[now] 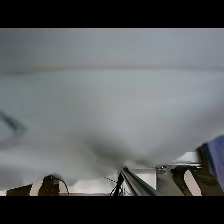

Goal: Fold the shirts.

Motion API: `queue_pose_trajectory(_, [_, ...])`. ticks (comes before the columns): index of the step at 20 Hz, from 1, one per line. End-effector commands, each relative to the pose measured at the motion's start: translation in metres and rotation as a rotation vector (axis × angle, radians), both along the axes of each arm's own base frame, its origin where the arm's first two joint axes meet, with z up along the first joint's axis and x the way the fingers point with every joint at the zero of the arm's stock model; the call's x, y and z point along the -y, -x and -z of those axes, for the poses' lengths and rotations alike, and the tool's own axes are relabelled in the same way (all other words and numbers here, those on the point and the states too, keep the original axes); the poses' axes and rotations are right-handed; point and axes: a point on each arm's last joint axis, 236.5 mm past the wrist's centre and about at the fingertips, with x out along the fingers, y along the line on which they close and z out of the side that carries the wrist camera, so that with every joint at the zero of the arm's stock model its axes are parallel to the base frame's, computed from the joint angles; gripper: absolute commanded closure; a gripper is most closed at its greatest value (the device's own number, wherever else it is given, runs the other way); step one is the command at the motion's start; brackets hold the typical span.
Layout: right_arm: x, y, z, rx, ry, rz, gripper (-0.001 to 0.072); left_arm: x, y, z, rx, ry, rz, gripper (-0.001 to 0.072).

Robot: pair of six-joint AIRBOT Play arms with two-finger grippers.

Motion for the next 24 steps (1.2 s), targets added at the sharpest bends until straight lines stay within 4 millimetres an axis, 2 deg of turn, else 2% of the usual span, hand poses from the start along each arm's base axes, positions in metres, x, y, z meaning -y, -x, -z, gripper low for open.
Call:
queue_pose_trajectory(1, [0.008, -0.034, 0.069, -0.185, -0.061, 0.001, 0.0687, -0.007, -0.048, 0.092, -0.270, 0.092, 0.017, 0.0682])
queue_pose_trajectory(3, [0.016, -0.074, 0.112, -0.229, -0.108, 0.005, 0.0687, -0.005, -0.092, 0.167, -0.448, 0.131, 0.076, 0.0682])
queue_pose_trajectory(5, [0.021, -0.117, 0.158, -0.255, -0.156, -0.003, 0.0688, 0.001, -0.146, 0.229, -0.501, 0.240, 0.128, 0.0682])
queue_pose_trajectory(7, [0.033, -0.161, 0.208, -0.317, -0.204, 0.020, 0.0687, 0.001, -0.193, 0.263, -0.498, 0.358, 0.142, 0.0682])
queue_pose_trajectory(9, [0.045, -0.203, 0.251, -0.389, -0.237, 0.037, 0.0687, -0.007, -0.235, 0.289, -0.526, 0.414, 0.126, 0.0682])
queue_pose_trajectory(11, [0.049, -0.247, 0.286, -0.422, -0.293, 0.036, 0.0687, -0.008, -0.272, 0.317, -0.584, 0.422, 0.128, 0.0682])
queue_pose_trajectory(13, [0.053, -0.287, 0.318, -0.462, -0.308, 0.046, 0.0687, 0.000, -0.306, 0.351, -0.669, 0.445, 0.145, 0.0682])
queue_pose_trajectory(16, [0.048, -0.344, 0.346, -0.467, -0.315, 0.044, 0.0687, 0.024, -0.344, 0.388, -0.744, 0.511, 0.167, 0.0681])
queue_pose_trajectory(19, [0.036, -0.385, 0.370, -0.516, -0.368, 0.044, 0.0687, 0.042, -0.372, 0.414, -0.766, 0.504, 0.189, 0.0681])
queue_pose_trajectory(21, [0.033, -0.398, 0.387, -0.582, -0.410, 0.044, 0.0687, 0.043, -0.379, 0.430, -0.789, 0.548, 0.165, 0.0682])
queue_pose_trajectory(24, [0.032, -0.397, 0.409, -0.680, -0.408, 0.019, 0.0687, 0.028, -0.376, 0.443, -0.819, 0.642, 0.090, 0.0681])
